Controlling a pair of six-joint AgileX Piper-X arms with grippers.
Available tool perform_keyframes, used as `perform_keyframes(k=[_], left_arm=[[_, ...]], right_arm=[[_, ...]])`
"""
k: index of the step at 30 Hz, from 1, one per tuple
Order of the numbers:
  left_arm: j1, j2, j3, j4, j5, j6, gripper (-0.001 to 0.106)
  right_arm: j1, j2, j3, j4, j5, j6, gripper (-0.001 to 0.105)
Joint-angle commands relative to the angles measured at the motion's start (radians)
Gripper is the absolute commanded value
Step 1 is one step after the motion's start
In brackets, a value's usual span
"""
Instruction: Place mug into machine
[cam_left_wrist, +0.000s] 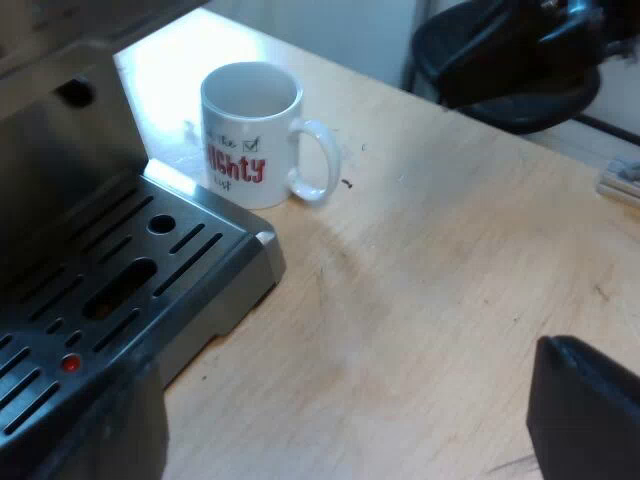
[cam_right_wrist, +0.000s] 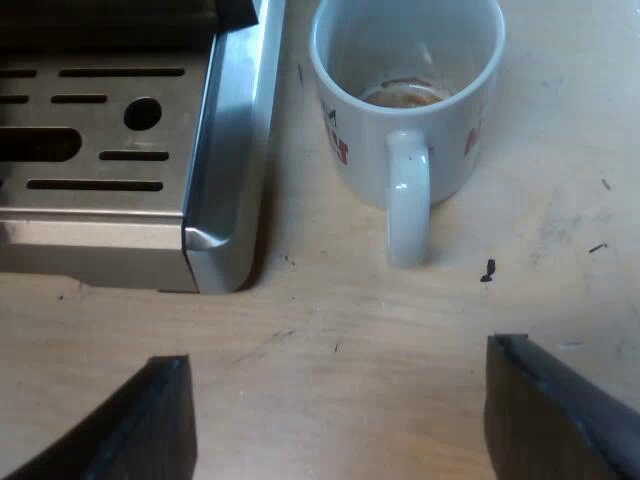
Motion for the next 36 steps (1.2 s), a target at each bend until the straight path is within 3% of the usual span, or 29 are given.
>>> perform_keyframes(k=[1,6,13,24,29,33,36], left_arm=[[-0.005,0.027,-0.009,-0.029,-0.017,-0.015,0.077],[-0.005,0.072,-0.009,-0.066,-0.017,-0.017,0.077],[-0.005,0.077,-0.009,-0.073,-0.017,-0.03,0.077],[-0.005,0.077,-0.009,-0.075,-0.015,-0.03,0.077],[-0.005,0.077,-0.009,-0.083,-0.015,-0.03,0.077],[-0.005,0.077,-0.009,-0.101,-0.015,-0.03,0.077],[-0.005,0.077,-0.009,-0.102,-0.015,-0.03,0.077]], right_arm=[[0.001,0.025,-0.01,-0.032,0.017,0.005,0.062],[0.001,0.053,0.018,-0.098,0.026,0.023,0.062],[0.001,0.053,0.18,-0.368,0.068,0.085,0.062],[0.001,0.122,0.417,-0.758,0.111,0.093,0.062],[0.001,0.222,0.445,-0.914,0.111,0.077,0.062],[0.001,0.343,0.444,-1.073,0.111,0.014,0.062],[0.001,0.435,0.444,-1.181,0.162,0.009,0.062]])
